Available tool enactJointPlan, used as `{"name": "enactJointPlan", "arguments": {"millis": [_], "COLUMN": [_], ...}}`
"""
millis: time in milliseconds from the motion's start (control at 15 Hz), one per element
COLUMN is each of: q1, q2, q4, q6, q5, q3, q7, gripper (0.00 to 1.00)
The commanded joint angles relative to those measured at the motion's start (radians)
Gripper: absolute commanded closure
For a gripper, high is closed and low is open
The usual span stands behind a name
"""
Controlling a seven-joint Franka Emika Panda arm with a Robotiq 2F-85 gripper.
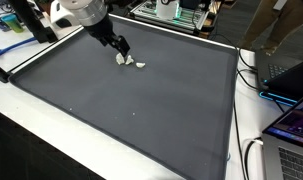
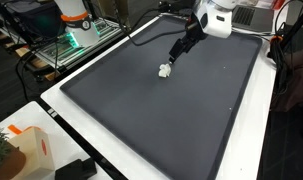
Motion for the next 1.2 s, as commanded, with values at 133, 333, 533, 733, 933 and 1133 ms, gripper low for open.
{"name": "enactJointPlan", "arguments": {"millis": [133,333,533,733,933,1133], "q1": [-0.051,-0.058,-0.062,-0.062,-0.059,-0.057], "q2": [0.167,0.25,0.312,0.367,0.415,0.462], "q4": [0.228,0.332,0.413,0.487,0.553,0.615], "q6": [-0.169,-0.257,-0.3,-0.34,-0.372,-0.408], "q5": [0.067,0.072,0.072,0.067,0.061,0.058], "q3": [0.025,0.016,0.012,0.007,0.005,0.003], "q7": [-0.04,-0.02,-0.004,0.015,0.026,0.038], "gripper": [0.0,0.0,0.0,0.0,0.0,0.0]}}
